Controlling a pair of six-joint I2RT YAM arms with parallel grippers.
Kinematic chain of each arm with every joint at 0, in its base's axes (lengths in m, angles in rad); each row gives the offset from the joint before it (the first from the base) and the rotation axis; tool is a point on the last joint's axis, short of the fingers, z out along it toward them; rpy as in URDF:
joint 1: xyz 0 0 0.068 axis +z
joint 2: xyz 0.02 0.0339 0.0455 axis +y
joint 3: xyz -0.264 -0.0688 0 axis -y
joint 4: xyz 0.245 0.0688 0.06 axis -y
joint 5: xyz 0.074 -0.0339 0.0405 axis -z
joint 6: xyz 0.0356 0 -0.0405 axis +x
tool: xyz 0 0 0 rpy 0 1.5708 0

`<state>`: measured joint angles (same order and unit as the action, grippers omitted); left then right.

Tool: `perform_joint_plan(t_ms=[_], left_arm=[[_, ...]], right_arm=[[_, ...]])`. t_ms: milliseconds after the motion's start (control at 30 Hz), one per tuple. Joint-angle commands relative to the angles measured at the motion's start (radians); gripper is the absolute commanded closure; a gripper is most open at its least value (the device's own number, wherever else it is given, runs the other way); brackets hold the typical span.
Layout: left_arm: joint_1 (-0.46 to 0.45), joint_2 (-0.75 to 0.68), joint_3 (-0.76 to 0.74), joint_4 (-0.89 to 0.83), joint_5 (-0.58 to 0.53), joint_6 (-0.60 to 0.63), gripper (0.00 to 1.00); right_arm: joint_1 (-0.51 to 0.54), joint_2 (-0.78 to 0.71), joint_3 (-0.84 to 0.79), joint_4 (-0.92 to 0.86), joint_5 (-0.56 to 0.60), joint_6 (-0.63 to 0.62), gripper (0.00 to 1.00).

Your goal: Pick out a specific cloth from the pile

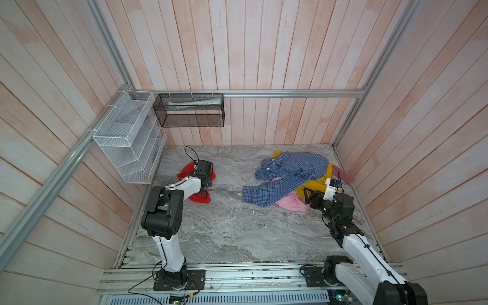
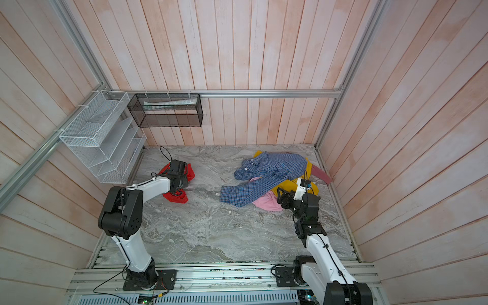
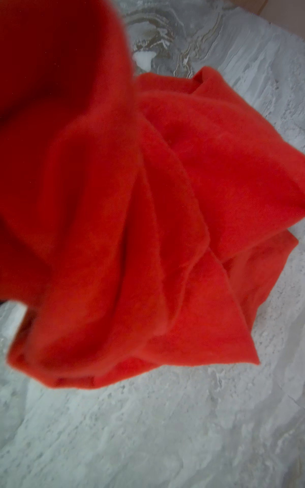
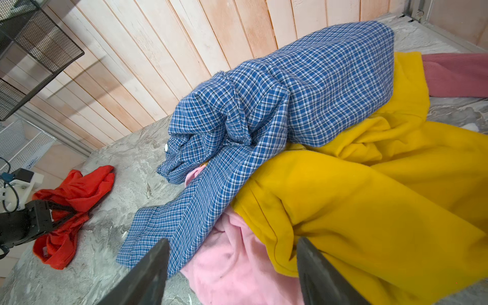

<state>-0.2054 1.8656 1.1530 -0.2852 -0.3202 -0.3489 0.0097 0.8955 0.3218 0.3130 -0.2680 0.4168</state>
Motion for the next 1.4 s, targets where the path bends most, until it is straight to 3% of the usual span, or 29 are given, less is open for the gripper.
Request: perform_joint_plan(t_ms=[0,67,367,433,767,967,1133,1367], left_arm=[[0.005,0.012,0.025,-0.014,0.036,-0.027,0.51],[0.006,0.003,0.012,-0.009,0.019,-0.046,0.40],[0.005,-0.129,-0.089,0.116,0.074,-0.038,0.15],[0.004,-0.167,-0.110,0.144,0.093,-0.036,0.03],[0.004,-0.403,-0.272,0.263,0.094,-0.014,0.00],[0.003,-0.597,-0.428,0.316,-0.003,-0.013,0.00],[0.006,-0.741,-0.544,0.355,-0.075,0.005,0.00],[0.014,-0.811,-0.609,0.348,-0.218,0.010,0.00]], right_arm=[[-0.005,0.000,0.033,-0.012,0.017,-0.011,0.24],[-0.006,-0.003,0.035,-0.017,0.021,-0.014,0.24],[-0.008,0.017,0.061,-0.017,0.041,-0.032,0.24],[-0.010,0.025,0.074,-0.018,0.045,-0.042,0.23],[-0.011,-0.019,0.057,0.026,0.113,-0.122,0.22],[-0.012,-0.049,-0.024,0.158,0.134,-0.151,0.21],[-0.009,-0.010,-0.046,0.303,0.087,-0.189,0.22],[0.037,0.087,-0.029,0.372,0.155,-0.319,0.22]])
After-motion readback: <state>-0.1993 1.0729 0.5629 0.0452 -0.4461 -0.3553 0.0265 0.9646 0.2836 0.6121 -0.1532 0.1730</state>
